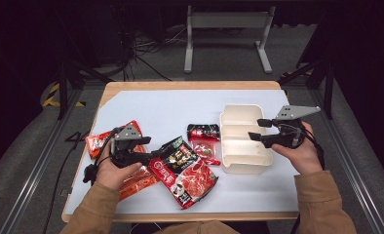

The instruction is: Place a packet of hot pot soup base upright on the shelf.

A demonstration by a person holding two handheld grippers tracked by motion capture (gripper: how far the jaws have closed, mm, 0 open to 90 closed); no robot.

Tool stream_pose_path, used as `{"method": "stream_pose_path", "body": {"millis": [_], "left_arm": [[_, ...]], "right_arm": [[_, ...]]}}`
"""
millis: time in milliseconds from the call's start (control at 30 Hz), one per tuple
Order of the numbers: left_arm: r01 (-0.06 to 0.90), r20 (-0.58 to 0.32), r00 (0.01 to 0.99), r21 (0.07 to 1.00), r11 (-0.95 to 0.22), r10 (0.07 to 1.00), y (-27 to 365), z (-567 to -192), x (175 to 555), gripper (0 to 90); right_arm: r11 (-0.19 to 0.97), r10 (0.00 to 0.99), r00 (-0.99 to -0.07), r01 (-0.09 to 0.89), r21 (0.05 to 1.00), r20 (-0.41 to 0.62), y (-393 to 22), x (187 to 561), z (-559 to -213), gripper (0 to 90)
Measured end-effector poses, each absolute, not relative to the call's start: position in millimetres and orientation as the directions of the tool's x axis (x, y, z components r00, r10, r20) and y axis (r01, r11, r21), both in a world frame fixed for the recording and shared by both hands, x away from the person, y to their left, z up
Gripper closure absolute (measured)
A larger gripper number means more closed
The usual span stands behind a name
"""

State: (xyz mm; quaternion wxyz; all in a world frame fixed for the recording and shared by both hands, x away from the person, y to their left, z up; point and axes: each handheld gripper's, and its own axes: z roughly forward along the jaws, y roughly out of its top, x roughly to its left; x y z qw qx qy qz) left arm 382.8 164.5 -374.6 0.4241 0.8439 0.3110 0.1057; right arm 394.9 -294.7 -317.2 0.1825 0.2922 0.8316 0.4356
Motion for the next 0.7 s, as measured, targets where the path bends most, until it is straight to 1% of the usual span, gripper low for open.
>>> {"method": "stream_pose_path", "body": {"millis": [100,133,167,200,267,333,367,500,700], "left_arm": [[0.433,-0.083,0.788,0.779,-0.453,0.610,160.7,-380.6,382.4,36.5],[0.428,-0.067,0.785,0.778,-0.461,0.616,158.5,-384.6,382.4,37.1],[0.439,-0.072,0.779,0.772,-0.461,0.622,156.6,-387.3,382.3,37.1],[0.458,-0.092,0.777,0.760,-0.460,0.622,155.5,-390.0,383.3,37.4],[0.506,-0.140,0.764,0.736,-0.451,0.630,154.6,-394.1,384.5,42.1],[0.512,-0.142,0.763,0.728,-0.456,0.630,155.1,-397.9,386.3,41.9],[0.524,-0.158,0.761,0.721,-0.453,0.629,154.8,-400.7,387.2,42.2],[0.538,-0.147,0.759,0.691,-0.483,0.635,153.3,-408.7,390.2,44.8],[0.559,-0.154,0.748,0.671,-0.487,0.646,153.5,-415.1,392.1,46.6]], "right_arm": [[0.453,0.645,-0.763,0.326,0.830,-0.053,-293.3,395.0,-317.6,38.0],[0.458,0.644,-0.763,0.323,0.828,-0.058,-292.4,395.2,-318.1,37.9],[0.461,0.644,-0.762,0.325,0.825,-0.060,-291.4,395.0,-318.4,37.9],[0.465,0.644,-0.763,0.325,0.824,-0.062,-290.6,395.0,-318.7,37.9],[0.469,0.643,-0.763,0.324,0.822,-0.066,-289.4,395.0,-319.0,37.9],[0.470,0.643,-0.763,0.322,0.821,-0.069,-288.1,394.8,-319.2,37.9],[0.471,0.641,-0.765,0.322,0.821,-0.068,-287.5,394.7,-319.3,37.9],[0.478,0.637,-0.768,0.319,0.818,-0.073,-285.3,395.1,-320.4,37.8],[0.485,0.635,-0.770,0.324,0.812,-0.072,-281.9,395.9,-322.5,37.4]]}}
